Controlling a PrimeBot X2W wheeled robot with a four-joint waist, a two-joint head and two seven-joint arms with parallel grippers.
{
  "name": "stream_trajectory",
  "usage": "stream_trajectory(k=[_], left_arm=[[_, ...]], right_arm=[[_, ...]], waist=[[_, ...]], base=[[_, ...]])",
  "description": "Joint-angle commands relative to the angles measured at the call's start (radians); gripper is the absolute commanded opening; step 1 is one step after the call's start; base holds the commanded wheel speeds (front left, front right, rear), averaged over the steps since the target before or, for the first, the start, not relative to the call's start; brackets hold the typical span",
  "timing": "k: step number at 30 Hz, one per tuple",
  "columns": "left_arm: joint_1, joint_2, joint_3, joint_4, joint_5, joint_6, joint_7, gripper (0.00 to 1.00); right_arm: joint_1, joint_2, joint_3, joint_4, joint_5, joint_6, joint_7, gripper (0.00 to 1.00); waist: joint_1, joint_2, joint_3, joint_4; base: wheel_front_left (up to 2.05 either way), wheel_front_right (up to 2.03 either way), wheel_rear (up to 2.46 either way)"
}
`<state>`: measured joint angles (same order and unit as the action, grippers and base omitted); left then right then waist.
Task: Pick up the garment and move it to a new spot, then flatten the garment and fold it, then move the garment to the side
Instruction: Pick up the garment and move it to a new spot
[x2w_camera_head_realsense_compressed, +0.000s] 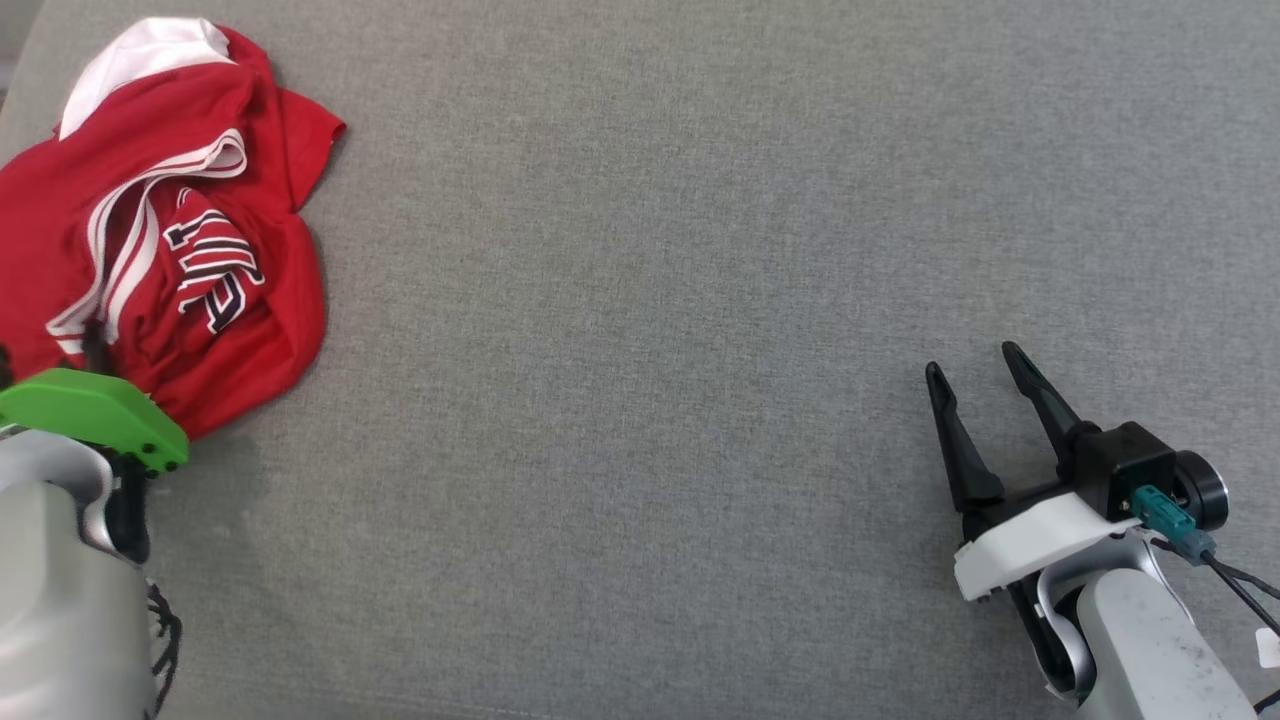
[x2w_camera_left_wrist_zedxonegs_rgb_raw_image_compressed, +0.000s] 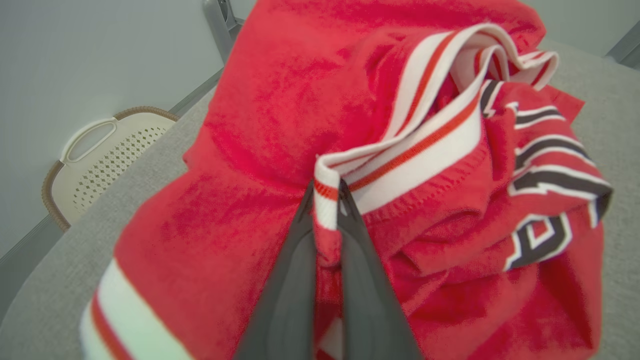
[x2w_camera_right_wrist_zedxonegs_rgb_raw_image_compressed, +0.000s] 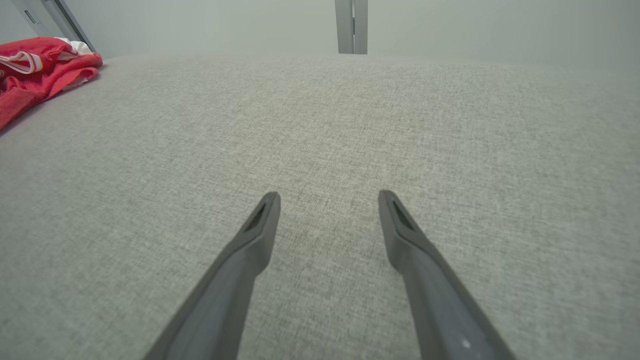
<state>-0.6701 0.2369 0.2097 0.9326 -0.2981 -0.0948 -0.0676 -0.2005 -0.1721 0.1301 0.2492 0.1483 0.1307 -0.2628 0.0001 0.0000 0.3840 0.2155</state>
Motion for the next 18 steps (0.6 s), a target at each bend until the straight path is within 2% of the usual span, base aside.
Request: stream_trajectory(k=[1, 5, 8, 12, 18], left_arm=[[-0.019, 0.030, 0.010, -0.014, -0.004, -0.006, -0.010, 0.00], [-0.032, 0.076, 0.001, -0.103, -0.015, -0.021, -0.012, 0.00], [-0.042, 0.108, -0.017, -0.227, -0.036, -0.030, 0.028, 0.00], [-0.042, 0.134, -0.071, -0.438, -0.070, -0.037, 0.123, 0.00], [0.010, 0.149, -0.163, -0.803, -0.190, -0.037, 0.322, 0.00]], right_arm=[[0.008, 0.005, -0.002, 0.003, 0.007, 0.000, -0.003, 1.00], [0.042, 0.024, -0.007, 0.016, 0.010, 0.000, -0.003, 1.00], [0.066, 0.041, -0.007, 0.024, 0.015, 0.000, -0.003, 1.00], [0.096, 0.065, -0.008, 0.029, 0.022, 0.000, -0.003, 1.00], [0.125, 0.093, -0.001, 0.038, 0.027, 0.000, -0.003, 1.00]], waist=[[-0.0001, 0.0000, -0.043, -0.013], [-0.0001, 0.0000, -0.105, -0.016], [-0.0001, 0.0000, -0.151, -0.027], [-0.0001, 0.0000, -0.202, -0.060], [-0.0001, 0.0000, -0.265, -0.148]], base=[[0.00, 0.00, 0.00], [0.00, 0.00, 0.00], [0.00, 0.00, 0.00], [0.00, 0.00, 0.00], [0.00, 0.00, 0.00]])
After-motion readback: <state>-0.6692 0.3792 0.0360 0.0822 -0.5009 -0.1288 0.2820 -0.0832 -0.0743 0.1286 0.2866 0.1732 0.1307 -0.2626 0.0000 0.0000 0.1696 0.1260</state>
